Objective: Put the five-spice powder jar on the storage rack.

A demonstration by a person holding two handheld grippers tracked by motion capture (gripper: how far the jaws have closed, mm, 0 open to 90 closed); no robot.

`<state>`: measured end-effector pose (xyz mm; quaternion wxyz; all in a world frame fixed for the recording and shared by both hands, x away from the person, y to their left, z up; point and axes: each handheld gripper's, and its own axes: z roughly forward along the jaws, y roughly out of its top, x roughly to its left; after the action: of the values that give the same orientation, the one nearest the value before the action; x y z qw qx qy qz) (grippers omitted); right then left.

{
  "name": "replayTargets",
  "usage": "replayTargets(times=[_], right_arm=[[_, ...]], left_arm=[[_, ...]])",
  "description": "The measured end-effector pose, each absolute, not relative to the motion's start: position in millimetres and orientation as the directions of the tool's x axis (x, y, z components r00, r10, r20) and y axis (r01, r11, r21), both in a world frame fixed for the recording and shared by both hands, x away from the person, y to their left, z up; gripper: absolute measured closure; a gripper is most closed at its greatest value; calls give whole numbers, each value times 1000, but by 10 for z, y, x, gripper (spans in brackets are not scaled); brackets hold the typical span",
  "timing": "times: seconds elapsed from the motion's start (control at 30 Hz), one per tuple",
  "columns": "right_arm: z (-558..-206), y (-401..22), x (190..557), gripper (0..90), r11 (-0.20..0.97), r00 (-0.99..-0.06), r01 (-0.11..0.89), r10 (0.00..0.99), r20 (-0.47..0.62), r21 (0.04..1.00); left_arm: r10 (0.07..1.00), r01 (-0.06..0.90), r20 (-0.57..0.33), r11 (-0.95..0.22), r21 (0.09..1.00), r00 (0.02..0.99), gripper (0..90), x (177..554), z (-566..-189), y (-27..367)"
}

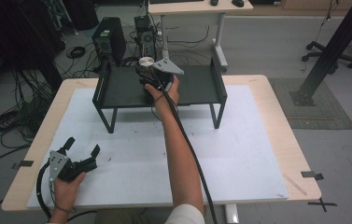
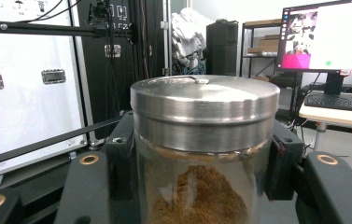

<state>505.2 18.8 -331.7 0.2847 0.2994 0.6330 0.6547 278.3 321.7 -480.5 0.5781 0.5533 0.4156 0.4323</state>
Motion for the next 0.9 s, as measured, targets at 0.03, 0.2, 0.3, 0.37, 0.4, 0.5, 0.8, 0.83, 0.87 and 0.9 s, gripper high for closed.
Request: replayTargets(times=[0.03,0.2,0.3,0.37,0.4,0.5,0.8,0.83,0.87,0.9], right_arm=[[-3317,188,5052,428,-36,-659,6,752,31,999],[-3315,185,5047,415,-34,-661,10,750,32,999],[-3315,180,5047,380,-46,-665,17,746,46,999],[-3313,177,5045,357,-47,-666,22,745,50,999],[-3309,176,5042,333,-45,-665,22,745,48,999],[-3279,175,5026,285,-53,-673,8,739,44,999],[-3135,123,4964,132,-76,-663,-18,747,45,997],[-3121,112,4954,124,-79,-662,-21,749,45,997],[-3105,98,4942,116,-81,-660,-24,750,45,996],[-3088,83,4929,112,-82,-660,-28,750,43,996]], left_arm=[[960,-40,-2,14,999,281,5,2783,-4805,3217],[960,-40,-3,14,999,281,5,2783,-4805,3218],[960,-40,-2,14,999,282,5,2783,-4805,3218],[960,-39,-1,13,999,282,5,2782,-4805,3218],[959,-39,-2,13,999,282,5,2782,-4805,3218],[960,-39,-3,14,999,282,5,2783,-4805,3218],[960,-39,-2,14,999,281,5,2783,-4805,3218],[960,-39,-1,13,999,281,5,2782,-4805,3218],[960,-39,-2,14,999,281,5,2783,-4805,3217],[960,-39,-2,14,999,281,5,2783,-4805,3218]])
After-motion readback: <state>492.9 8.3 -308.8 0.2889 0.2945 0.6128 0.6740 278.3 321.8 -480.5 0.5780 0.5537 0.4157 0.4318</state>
